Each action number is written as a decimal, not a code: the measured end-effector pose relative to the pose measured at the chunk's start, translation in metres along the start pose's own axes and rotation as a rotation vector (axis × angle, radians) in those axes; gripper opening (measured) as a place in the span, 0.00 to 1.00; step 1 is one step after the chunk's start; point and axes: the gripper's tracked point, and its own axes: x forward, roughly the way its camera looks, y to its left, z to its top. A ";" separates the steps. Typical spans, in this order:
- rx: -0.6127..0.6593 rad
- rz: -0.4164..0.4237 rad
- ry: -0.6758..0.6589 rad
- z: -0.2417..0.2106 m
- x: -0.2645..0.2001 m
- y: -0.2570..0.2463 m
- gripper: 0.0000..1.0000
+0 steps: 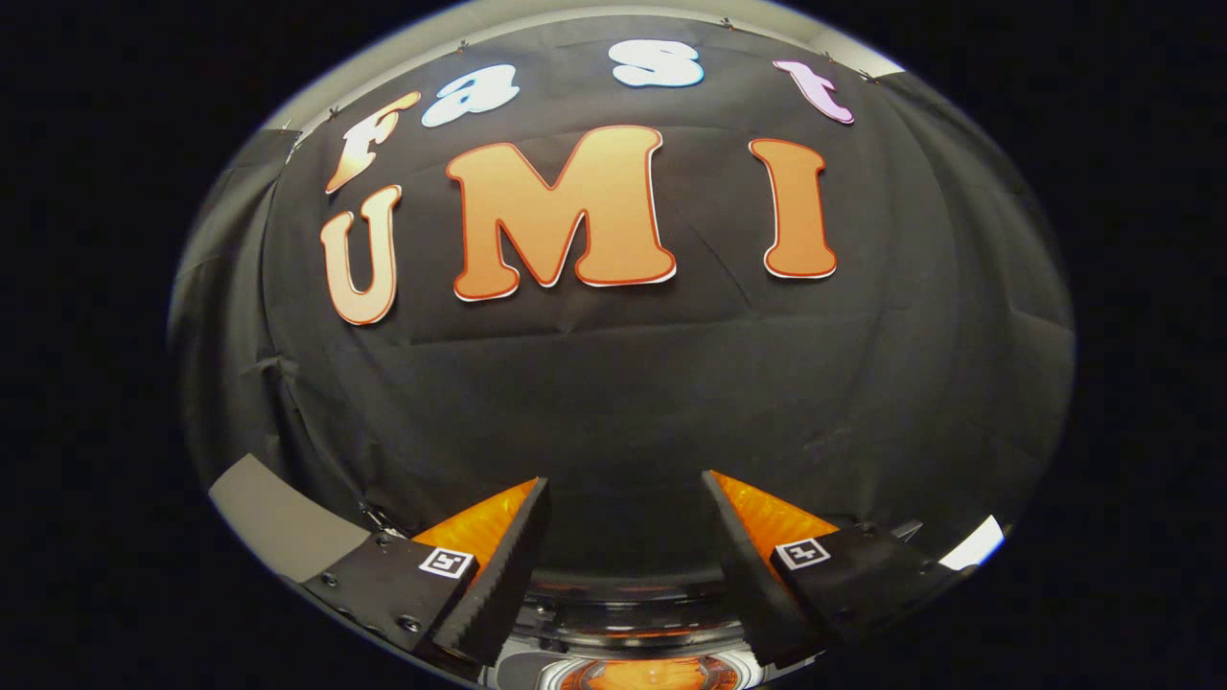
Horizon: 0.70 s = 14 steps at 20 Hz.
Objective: Put the clothes into the washing machine and then close the washing machine lid.
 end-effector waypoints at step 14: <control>0.020 -0.088 0.031 -0.044 0.017 -0.034 1.00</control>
